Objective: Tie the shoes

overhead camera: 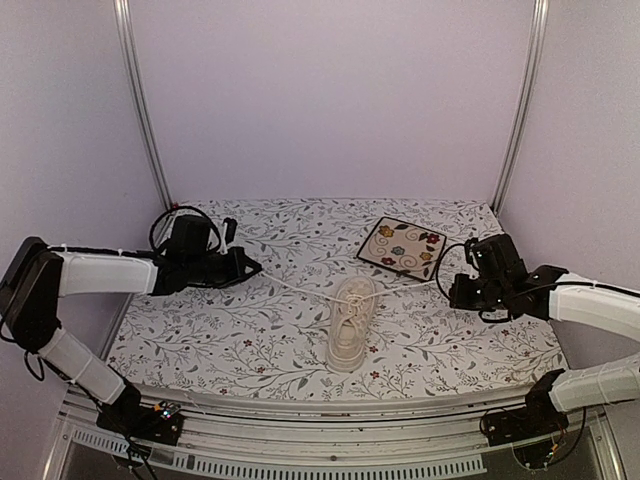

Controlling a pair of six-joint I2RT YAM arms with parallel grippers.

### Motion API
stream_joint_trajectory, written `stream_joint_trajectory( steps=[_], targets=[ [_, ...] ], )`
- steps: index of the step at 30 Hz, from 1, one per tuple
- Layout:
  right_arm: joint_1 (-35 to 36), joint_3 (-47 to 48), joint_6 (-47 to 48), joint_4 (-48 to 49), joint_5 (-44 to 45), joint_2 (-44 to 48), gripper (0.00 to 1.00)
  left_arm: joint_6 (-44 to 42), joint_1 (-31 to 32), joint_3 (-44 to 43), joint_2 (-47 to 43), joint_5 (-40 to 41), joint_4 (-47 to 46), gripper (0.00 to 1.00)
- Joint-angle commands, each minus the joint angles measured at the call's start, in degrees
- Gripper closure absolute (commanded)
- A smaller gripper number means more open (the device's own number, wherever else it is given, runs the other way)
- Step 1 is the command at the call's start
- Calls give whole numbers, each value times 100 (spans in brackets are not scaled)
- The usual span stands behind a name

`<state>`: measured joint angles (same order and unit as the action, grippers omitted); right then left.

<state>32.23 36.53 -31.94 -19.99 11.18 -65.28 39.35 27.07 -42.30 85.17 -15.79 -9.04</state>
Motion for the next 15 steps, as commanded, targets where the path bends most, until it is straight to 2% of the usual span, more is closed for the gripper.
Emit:
stream_joint_trajectory(
  steps=[1, 4, 8, 13, 14, 15],
  targets=[
    [833, 322, 1020, 866, -1152, 345, 98, -491, -5, -526, 226, -528, 47, 100],
    [1798, 827, 1246, 1240, -1405, -87, 98, -623, 111, -849, 354, -667, 17, 100],
    [2828, 1612, 1237, 1959, -1545, -1255, 98, -833, 360, -1286, 540, -837, -6, 100],
    [3620, 2809, 1260, 2637, -1812, -2897, 98, -920, 630, -1576, 691, -873, 25, 100],
    [3700, 2986, 1261, 2713, -1869, -3113, 97, -938, 669, -1605, 694, -887, 18, 100],
    [3756, 3160, 1270, 2718, -1895, -3278, 81, -943, 709, -1633, 699, -891, 16, 100]
  ],
)
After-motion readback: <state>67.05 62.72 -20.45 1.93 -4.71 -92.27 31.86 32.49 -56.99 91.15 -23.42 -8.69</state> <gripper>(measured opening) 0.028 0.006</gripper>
